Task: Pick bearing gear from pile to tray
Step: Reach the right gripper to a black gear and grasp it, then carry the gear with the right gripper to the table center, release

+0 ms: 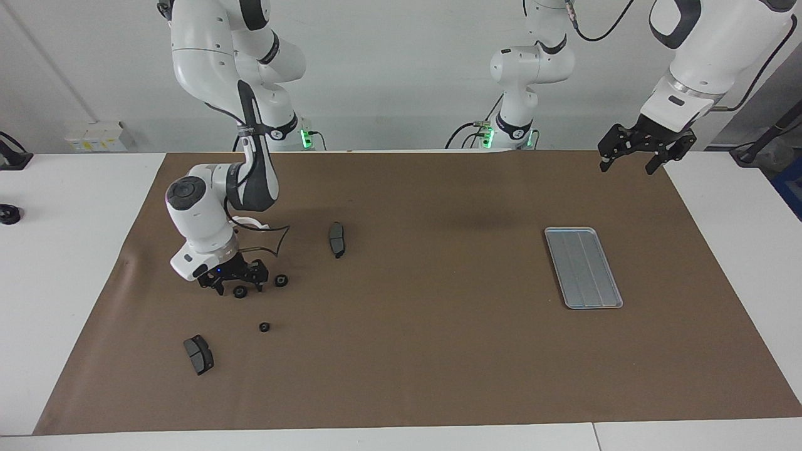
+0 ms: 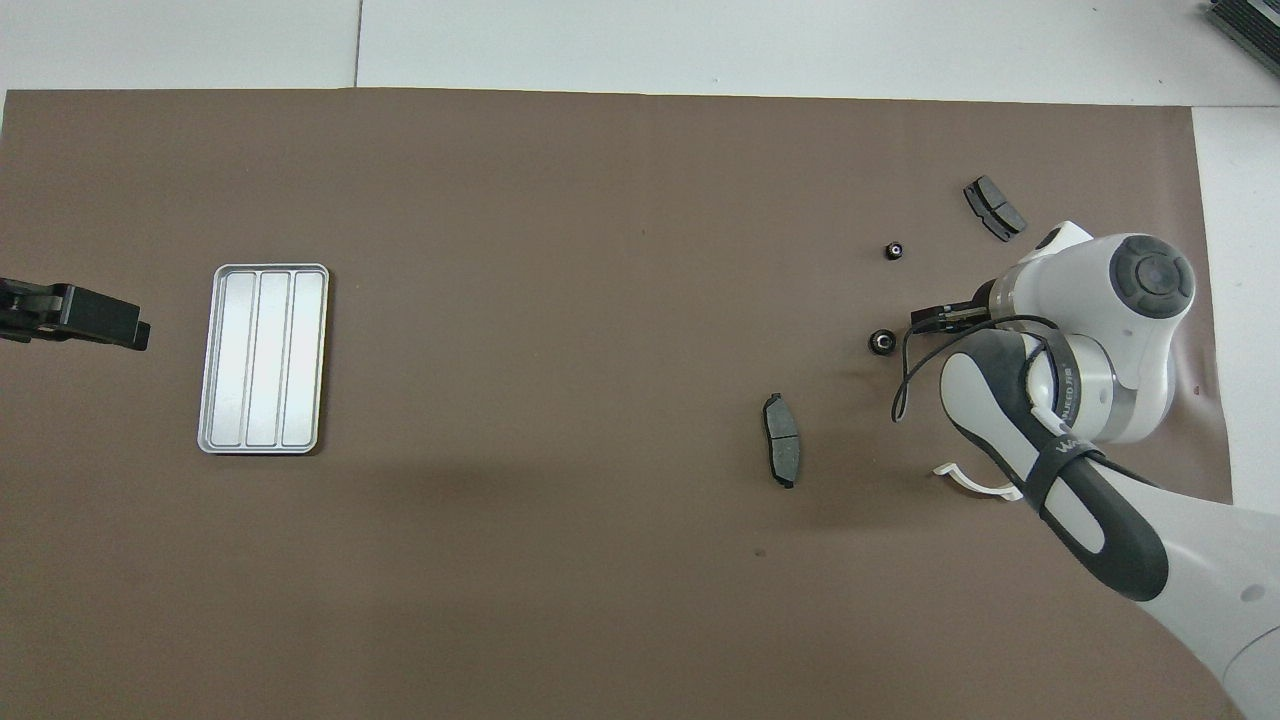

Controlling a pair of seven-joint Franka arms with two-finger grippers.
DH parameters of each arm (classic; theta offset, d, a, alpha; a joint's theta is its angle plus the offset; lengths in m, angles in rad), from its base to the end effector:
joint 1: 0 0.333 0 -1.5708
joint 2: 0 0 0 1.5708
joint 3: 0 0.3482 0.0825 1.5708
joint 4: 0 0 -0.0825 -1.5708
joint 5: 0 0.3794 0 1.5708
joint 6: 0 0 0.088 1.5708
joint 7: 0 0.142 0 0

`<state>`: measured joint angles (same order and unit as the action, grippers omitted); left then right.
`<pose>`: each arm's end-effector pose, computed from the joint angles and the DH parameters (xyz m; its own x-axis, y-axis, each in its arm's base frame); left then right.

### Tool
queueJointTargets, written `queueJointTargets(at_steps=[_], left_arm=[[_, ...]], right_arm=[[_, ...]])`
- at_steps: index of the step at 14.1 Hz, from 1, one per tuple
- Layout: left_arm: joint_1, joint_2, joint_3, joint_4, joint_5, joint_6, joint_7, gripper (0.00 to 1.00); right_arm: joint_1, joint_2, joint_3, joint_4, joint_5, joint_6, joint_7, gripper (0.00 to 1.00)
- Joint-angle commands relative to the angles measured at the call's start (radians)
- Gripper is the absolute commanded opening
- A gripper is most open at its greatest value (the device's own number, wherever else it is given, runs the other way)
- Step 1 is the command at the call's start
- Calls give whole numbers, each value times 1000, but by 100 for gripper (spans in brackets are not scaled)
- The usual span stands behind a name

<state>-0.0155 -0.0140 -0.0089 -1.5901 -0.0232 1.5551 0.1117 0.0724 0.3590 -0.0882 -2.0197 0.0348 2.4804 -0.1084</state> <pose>0.5422 -0.0166 0.6190 0.9905 -0.1360 -0.0183 -0.1355 -0.9905 0.0253 0.6234 -0.0073 0.2813 0.9920 0.0739 0.1019 0.0724 -0.9972 0.0180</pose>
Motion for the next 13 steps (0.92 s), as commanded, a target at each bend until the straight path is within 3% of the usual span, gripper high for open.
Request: queueJointTargets(at_steps=[1,3,7,10,11,13], left_arm=[[5,-24,-3,-25,9,0,-12,100],[5,-24,-3,-25,9,0,-12,100],[5,-24,-3,-25,9,-1,-12,100],[5,-24,-3,-25,9,0,-12,100],[5,-24,-3,-25,9,-1,-12,100],[5,-24,-3,-25,9,0,-12,100]], right_arm=[[-8,-28,2,-34,33,22,-46,99],[-8,-28,2,-34,33,22,-57,79],[-11,-22,2,-34,33,28,-65,56],[-11,-22,2,-34,31,28,-63,6],[-11,-22,2,-33,33,28,-59,0],[-11,-22,2,-30,31,25,-56,0]])
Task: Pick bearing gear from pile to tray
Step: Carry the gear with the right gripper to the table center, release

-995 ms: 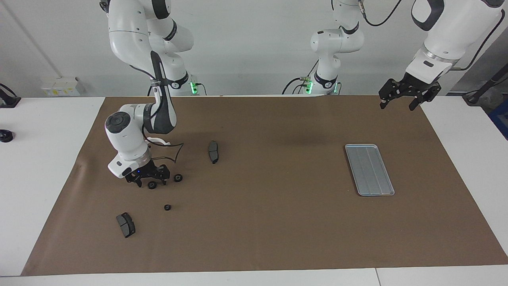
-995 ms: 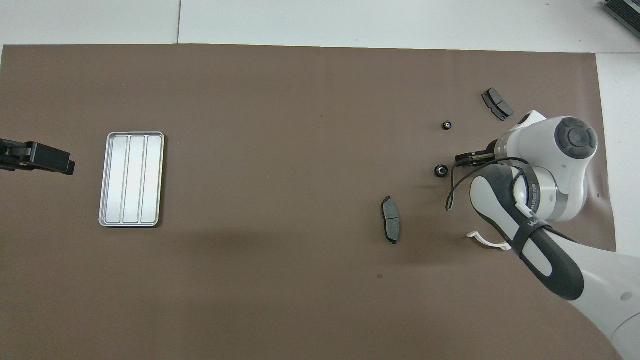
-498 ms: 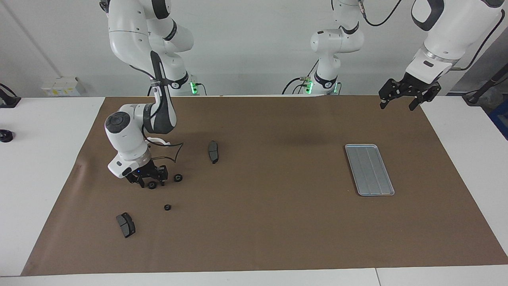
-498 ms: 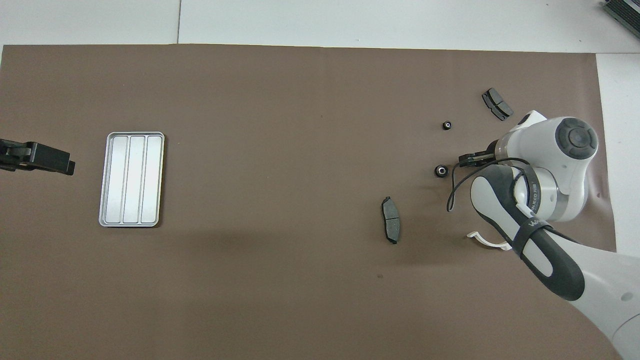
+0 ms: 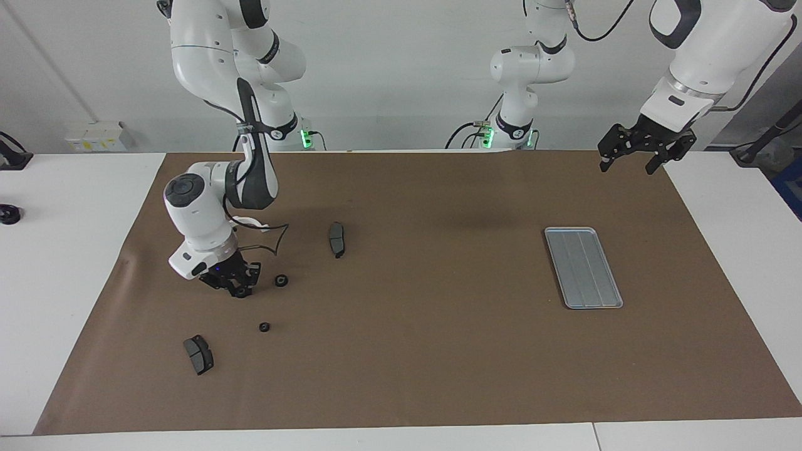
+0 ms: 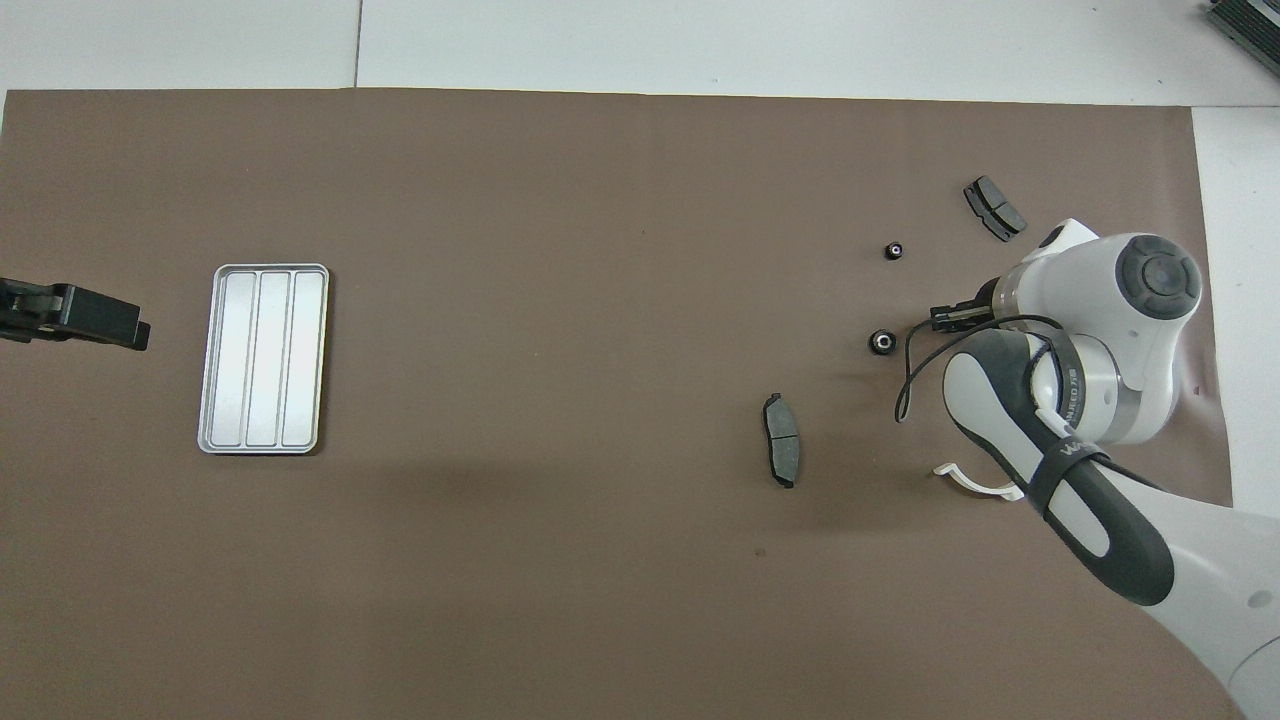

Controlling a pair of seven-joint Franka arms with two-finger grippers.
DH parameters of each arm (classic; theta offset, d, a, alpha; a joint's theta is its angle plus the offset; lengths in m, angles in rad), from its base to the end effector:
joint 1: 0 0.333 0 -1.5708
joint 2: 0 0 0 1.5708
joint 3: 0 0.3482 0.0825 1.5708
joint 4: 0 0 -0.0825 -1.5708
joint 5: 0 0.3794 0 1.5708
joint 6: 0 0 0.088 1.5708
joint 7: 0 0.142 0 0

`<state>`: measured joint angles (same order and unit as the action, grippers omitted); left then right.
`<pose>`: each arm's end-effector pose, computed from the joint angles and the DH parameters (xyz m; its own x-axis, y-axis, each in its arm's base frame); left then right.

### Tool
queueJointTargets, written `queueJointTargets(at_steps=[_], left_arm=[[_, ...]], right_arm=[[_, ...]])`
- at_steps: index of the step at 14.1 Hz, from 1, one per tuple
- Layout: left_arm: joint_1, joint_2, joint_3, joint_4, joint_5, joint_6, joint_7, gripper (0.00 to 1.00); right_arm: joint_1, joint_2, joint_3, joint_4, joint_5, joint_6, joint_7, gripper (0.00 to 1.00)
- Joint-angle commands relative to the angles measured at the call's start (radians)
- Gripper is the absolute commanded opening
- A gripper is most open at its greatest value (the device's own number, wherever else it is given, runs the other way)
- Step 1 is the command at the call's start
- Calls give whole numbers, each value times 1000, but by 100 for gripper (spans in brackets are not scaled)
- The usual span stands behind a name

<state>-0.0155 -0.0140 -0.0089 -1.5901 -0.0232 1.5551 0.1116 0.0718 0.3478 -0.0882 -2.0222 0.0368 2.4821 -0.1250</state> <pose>0.5422 -0.0166 0.6190 0.9906 -0.1359 -0.0183 -0.1354 -0.9905 0.0253 0.6233 -0.0077 0.2873 0.9898 0.0881 0.1121 0.0866 -0.9961 0.0184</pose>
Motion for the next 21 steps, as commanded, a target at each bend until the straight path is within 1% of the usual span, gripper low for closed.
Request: queueJointTargets(at_steps=[1,3,4,7,8,10,12,14,15,17,19,21], left_arm=[[5,-24,-5,-25,9,0,-12,100],[5,-24,-3,-25,9,-1,-12,100],[5,-24,-3,-25,9,0,-12,100],[5,-24,-3,-25,9,0,-12,100],[5,-24,-5,-27,9,-1,-12,100],[5,-24,-3,-25,9,-1,-12,100],[5,-24,-3,-25,9,-1,-12,100],[5,-24,-3,-25,9,-1,-12,100],[5,-24,-3,-25,9,-1,-12,100],[5,-24,-3,-25,9,0,-12,100],[5,-24,-3,-25,9,-1,-12,100],[5,-24,-3,-27,9,-1,-12,100]], right_arm=[[-9,-10,2,-23,31,15,-38,0],[0,-26,4,-4,31,-6,-16,0],[8,-38,5,22,31,-44,25,0],[100,-58,10,141,29,-187,206,0],[141,-53,10,187,26,-215,273,0],[230,-40,10,252,20,-216,411,0],[295,-3,10,328,18,-219,534,0],[385,51,11,416,26,-224,683,0],[423,86,11,451,19,-224,758,0],[483,181,11,523,11,-207,867,0],[532,273,11,604,9,-190,912,0],[566,281,11,602,8,-160,929,0]])
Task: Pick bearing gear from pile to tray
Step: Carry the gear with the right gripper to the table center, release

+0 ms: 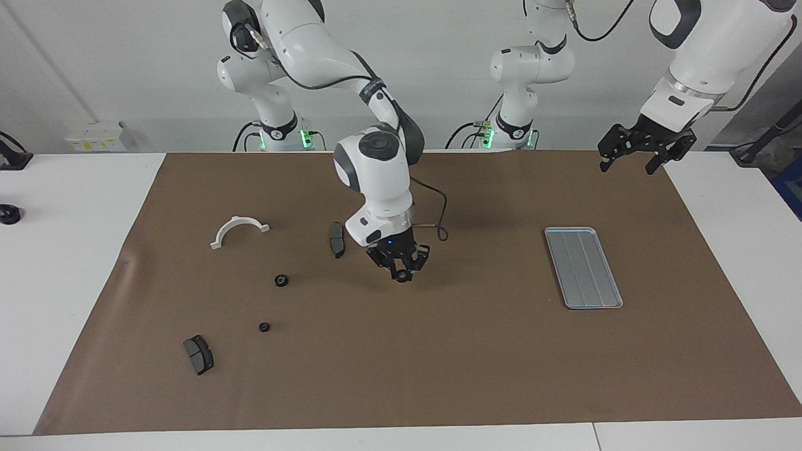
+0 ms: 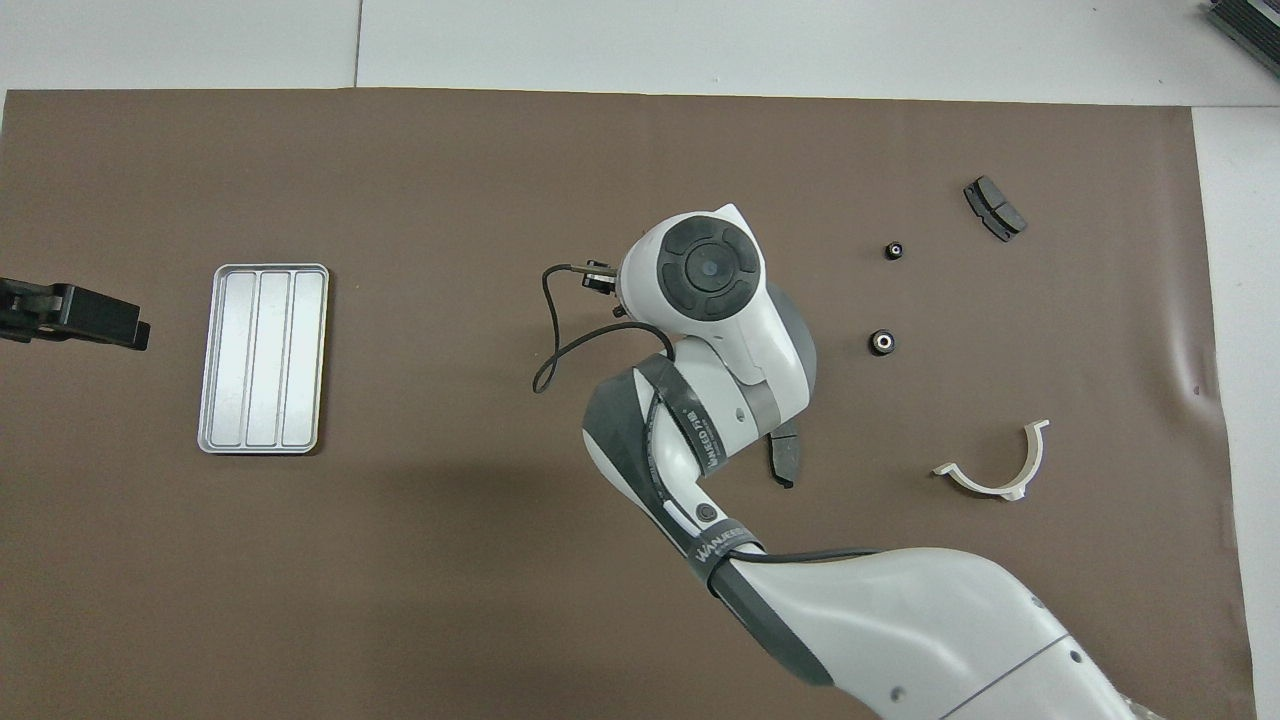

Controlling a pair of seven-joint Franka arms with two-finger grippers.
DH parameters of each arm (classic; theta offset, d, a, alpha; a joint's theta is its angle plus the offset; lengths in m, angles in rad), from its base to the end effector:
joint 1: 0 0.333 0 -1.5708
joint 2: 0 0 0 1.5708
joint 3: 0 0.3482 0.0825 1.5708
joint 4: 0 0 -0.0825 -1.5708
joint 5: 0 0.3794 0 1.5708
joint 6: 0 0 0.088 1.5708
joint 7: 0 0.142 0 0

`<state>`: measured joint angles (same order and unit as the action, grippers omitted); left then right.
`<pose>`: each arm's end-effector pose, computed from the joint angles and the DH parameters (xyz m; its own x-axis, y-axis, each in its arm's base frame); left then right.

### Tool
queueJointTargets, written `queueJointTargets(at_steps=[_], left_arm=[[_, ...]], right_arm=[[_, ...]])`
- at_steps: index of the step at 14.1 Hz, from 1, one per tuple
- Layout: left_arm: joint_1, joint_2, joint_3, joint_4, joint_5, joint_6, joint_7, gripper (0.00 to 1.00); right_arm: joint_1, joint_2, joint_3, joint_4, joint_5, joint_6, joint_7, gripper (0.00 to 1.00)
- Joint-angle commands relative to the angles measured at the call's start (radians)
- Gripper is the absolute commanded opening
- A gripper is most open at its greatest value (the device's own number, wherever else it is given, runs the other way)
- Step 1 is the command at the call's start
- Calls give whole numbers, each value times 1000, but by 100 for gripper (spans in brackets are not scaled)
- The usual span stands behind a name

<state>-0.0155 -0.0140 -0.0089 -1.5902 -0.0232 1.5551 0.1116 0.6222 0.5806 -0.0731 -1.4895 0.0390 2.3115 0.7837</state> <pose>0.5422 -0.0166 0.6190 0.9906 -0.1359 -0.0184 -0.1354 -0.9905 0.0253 0.6353 0.4023 0.3537 0.9527 -0.2488 0.1746 -0.2207 -0.9612 -0.1658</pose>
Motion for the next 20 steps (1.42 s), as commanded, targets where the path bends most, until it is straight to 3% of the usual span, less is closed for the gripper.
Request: queueJointTargets(at_steps=[1,7,8,9,10,11,14,17,20], left_arm=[[5,-24,-3,-27,9,-1,-12,100],[5,-24,-5,-27,9,-1,-12,100],[5,-24,-3,-25,9,0,-12,100],[5,-24,-5,-25,9,-1,-12,100],[5,-24,-5,-25,9,2,-12,100],[5,-24,-5,-25,9,9,-13,100],[-7,-23,-5,-24,9,14,-35,100],[-10,-23,-6,-27,9,23,-41,100],[-114,-46,-14,-117,9,168,-120,100]], right_arm=[[33,48,-4,52,2,14,29,0],[88,25,-4,-78,4,46,60,0],[86,22,-4,-95,4,49,60,4],[86,15,-4,-113,4,61,60,14],[86,13,-4,-117,4,63,60,54],[88,13,-5,-109,2,51,62,100],[61,-36,-25,-113,-5,36,51,100],[-43,-119,-34,-127,-10,-16,-21,100],[-159,-183,-34,-156,-10,-78,-192,100]])
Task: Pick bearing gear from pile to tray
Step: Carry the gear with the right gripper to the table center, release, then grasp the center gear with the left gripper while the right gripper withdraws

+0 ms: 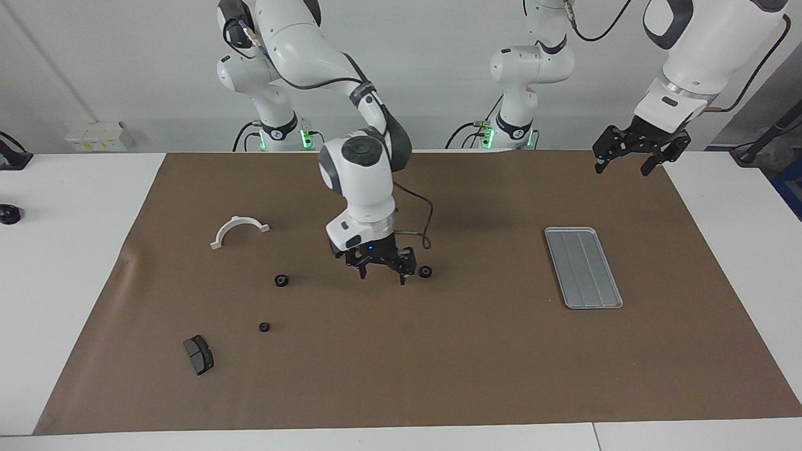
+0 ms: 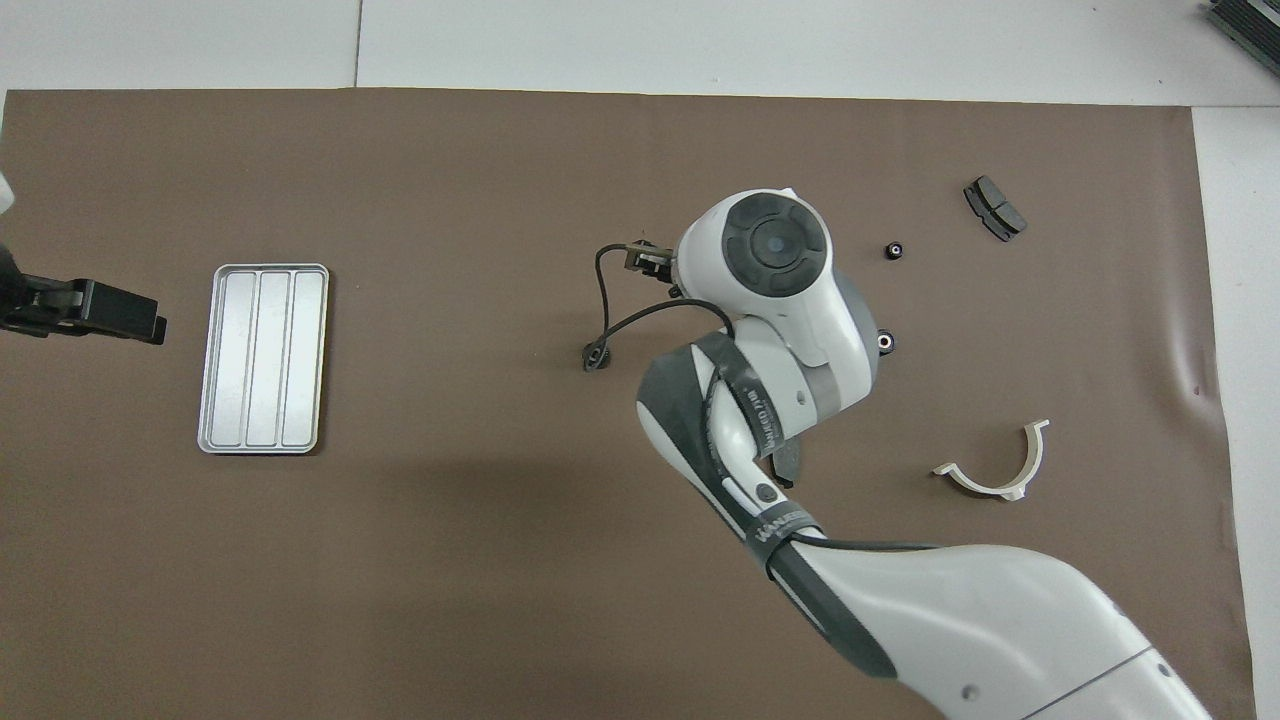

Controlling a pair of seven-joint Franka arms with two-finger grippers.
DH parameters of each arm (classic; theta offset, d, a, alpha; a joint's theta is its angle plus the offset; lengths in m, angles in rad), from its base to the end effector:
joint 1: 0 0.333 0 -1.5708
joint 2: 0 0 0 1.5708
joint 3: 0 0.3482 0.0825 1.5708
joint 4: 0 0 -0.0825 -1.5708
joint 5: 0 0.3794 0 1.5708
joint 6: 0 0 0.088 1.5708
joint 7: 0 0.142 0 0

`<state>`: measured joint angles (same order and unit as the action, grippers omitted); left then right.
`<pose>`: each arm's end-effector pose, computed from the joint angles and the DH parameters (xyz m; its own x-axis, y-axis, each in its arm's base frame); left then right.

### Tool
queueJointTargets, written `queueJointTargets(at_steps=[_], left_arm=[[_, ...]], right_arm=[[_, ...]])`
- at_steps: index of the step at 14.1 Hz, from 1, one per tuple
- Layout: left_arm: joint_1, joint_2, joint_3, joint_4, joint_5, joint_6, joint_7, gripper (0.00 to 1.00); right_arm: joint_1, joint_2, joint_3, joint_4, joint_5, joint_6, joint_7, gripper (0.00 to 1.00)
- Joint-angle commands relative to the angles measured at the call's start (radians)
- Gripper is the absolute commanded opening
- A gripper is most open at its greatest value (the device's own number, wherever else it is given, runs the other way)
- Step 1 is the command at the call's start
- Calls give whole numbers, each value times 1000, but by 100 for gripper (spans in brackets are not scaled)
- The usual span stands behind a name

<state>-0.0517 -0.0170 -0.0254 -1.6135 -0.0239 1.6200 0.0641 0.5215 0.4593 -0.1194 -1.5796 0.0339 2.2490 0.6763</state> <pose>0.5474 -0.0457 0.6154 0.9899 -0.1395 0.0249 -0.1401 -0.9899 0.0219 0.6567 0.2943 0.3923 0.9440 -0.2769 0.1793 -0.2594 -0.9589 -0.1150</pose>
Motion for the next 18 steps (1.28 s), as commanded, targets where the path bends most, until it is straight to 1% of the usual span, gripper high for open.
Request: queueJointTargets(at_steps=[1,2,3,5,6,7,9,10,11,12,13,14,15,17,18], left_arm=[[-127,-49,2,-145,13,170,-132,100],[-179,-44,2,-192,15,243,-206,100],[-221,-35,2,-225,15,295,-258,100],[-310,8,1,-272,15,383,-335,100],[-347,26,1,-301,15,437,-374,100],[-382,46,-1,-342,15,516,-404,100],[-447,68,1,-432,15,648,-449,100],[-458,72,-1,-472,15,710,-458,100],[-459,86,-1,-476,13,748,-470,100],[-485,144,-1,-465,13,774,-528,100],[-534,201,1,-454,13,828,-585,100],[-554,259,2,-439,13,878,-605,100],[-554,290,1,-418,13,897,-610,100],[-556,327,2,-382,13,903,-610,100],[-557,351,2,-367,13,908,-612,98]], right_arm=[[-98,-76,12,-77,-5,-35,-153,100],[-132,-86,14,-100,-5,-45,-241,100],[-164,-97,12,-137,-5,-25,-333,100],[-257,-97,14,-181,-5,48,-505,100],[-283,-85,14,-183,-5,72,-562,100],[-305,-70,14,-180,-5,81,-605,100],[-342,-21,14,-175,-5,145,-655,100],[-356,1,15,-174,-3,168,-661,100],[-359,28,15,-172,-2,191,-666,100],[-357,50,15,-175,0,214,-669,100],[-357,59,17,-177,0,225,-669,100],[-357,61,17,-177,0,225,-672,100],[-357,61,17,-180,1,225,-672,100],[-357,62,17,-172,14,231,-669,100],[-357,74,17,-171,15,253,-667,100]])
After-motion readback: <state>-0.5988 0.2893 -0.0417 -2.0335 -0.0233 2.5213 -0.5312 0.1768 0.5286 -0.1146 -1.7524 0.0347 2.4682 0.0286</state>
